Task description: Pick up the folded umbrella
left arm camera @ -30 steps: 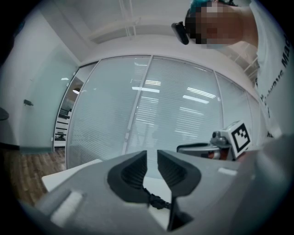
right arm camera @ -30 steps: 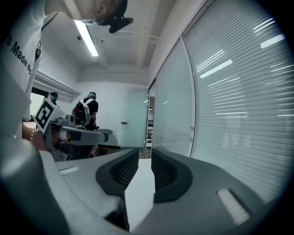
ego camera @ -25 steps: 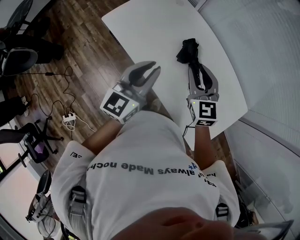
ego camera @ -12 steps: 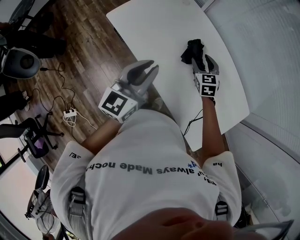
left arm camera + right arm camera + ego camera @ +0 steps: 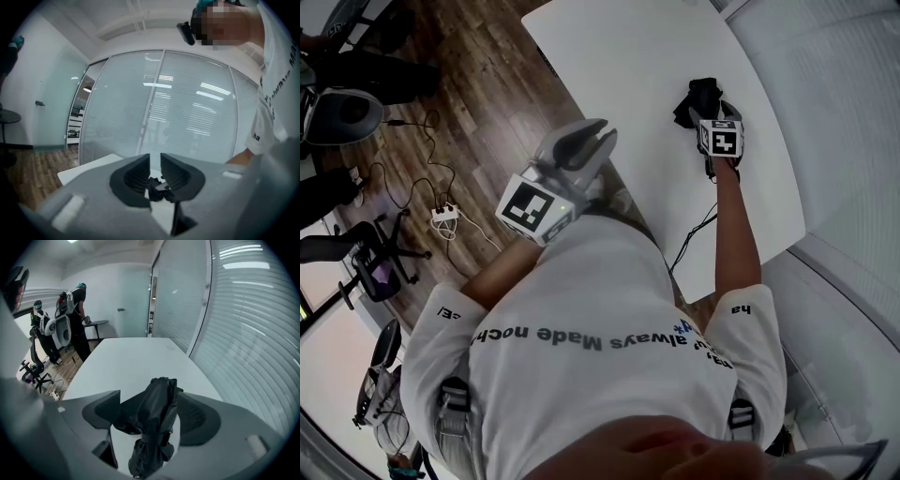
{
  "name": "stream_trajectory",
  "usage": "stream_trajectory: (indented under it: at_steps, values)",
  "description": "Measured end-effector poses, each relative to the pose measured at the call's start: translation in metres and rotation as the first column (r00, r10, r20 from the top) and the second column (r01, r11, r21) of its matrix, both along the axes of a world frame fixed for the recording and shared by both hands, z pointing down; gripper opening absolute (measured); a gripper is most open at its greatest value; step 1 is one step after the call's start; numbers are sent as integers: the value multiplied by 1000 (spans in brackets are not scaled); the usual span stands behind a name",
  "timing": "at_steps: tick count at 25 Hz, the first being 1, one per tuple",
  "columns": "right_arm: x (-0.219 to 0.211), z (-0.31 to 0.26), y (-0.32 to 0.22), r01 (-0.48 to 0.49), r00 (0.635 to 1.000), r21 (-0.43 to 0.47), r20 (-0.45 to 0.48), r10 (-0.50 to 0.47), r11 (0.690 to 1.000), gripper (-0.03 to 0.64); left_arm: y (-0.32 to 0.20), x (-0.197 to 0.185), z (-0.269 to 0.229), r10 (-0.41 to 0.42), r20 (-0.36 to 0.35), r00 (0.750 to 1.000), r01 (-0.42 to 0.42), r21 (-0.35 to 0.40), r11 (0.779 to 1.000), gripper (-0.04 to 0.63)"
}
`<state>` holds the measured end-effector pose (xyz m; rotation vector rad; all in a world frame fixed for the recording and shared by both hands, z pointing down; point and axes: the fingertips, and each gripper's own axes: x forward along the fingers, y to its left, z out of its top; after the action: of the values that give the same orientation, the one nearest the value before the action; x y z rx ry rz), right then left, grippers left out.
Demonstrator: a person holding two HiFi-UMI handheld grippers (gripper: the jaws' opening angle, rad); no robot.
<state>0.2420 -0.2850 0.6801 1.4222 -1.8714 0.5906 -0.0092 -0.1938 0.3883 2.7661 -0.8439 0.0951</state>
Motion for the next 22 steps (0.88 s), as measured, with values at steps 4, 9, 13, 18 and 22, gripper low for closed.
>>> stream_trajectory:
  at_steps: [4, 9, 13, 18, 22]
  values:
    - [6, 34, -17, -21, 1000, -66, -1, 21, 998, 417, -8, -6, 8, -10, 16, 1000, 11, -20, 1000, 69]
    - [18, 63, -32, -74, 997, -161, 16, 77, 984, 464, -16, -6, 11, -23, 21, 999, 24, -43, 999, 71]
    - [22, 79, -40, -93, 992, -219, 61, 109, 971, 476, -20, -6, 13, -28, 30, 999, 30, -58, 998, 70]
    - [18, 98, -44, -77, 992, -277, 72, 101, 958, 472, -20, -14, 16, -42, 39, 998, 44, -70, 997, 69]
    - [20, 104, -46, -74, 994, -291, 55, 94, 954, 429, -20, -17, 22, -51, 47, 998, 54, -77, 996, 71]
